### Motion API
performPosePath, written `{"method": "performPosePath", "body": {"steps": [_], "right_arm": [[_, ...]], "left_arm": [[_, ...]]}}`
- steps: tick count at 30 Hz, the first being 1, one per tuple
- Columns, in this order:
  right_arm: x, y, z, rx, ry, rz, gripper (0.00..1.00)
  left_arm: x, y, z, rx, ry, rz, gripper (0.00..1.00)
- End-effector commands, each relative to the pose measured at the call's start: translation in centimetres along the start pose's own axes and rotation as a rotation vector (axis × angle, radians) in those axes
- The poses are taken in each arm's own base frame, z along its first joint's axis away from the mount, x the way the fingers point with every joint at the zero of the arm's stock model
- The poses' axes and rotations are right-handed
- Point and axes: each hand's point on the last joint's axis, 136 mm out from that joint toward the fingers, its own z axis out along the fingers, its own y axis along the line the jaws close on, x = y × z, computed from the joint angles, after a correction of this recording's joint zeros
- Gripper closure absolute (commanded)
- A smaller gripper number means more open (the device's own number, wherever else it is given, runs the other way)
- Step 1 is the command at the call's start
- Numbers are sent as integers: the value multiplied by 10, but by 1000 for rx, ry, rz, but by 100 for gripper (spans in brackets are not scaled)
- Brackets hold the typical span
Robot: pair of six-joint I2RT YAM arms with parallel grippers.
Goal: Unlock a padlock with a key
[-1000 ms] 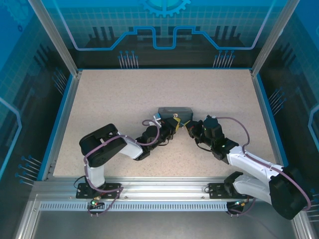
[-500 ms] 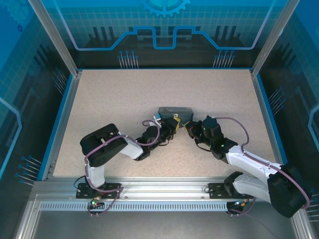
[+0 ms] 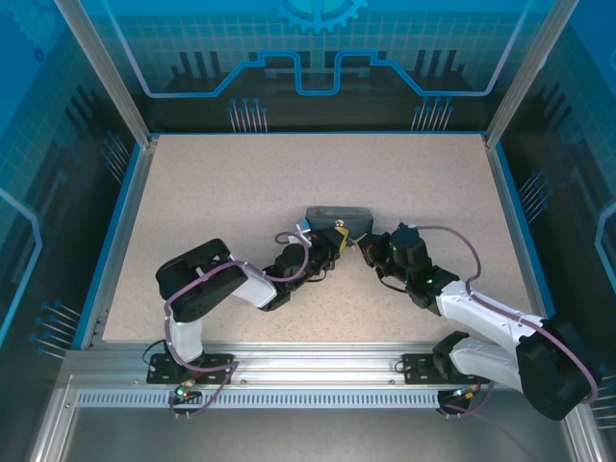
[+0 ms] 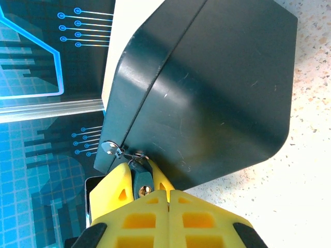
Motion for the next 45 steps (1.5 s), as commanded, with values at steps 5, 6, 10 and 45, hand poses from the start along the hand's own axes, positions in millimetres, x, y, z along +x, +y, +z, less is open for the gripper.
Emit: {"method": "performPosePath", "body": {"steps": [5, 6, 10, 45], "right_arm": [[-7, 22, -4, -50, -25, -25, 100], [-7, 23, -4, -50, -26, -28, 100], [-7, 23, -3, -49, -24, -36, 100], [7, 59, 24, -207, 110, -197, 100]], "left_arm": [[13, -26, 4, 100, 30, -40, 100], [13, -26, 4, 101, 29, -40, 100], [14, -27, 5, 104, 35, -41, 100], [27, -20, 9, 88, 78, -57, 100]]}}
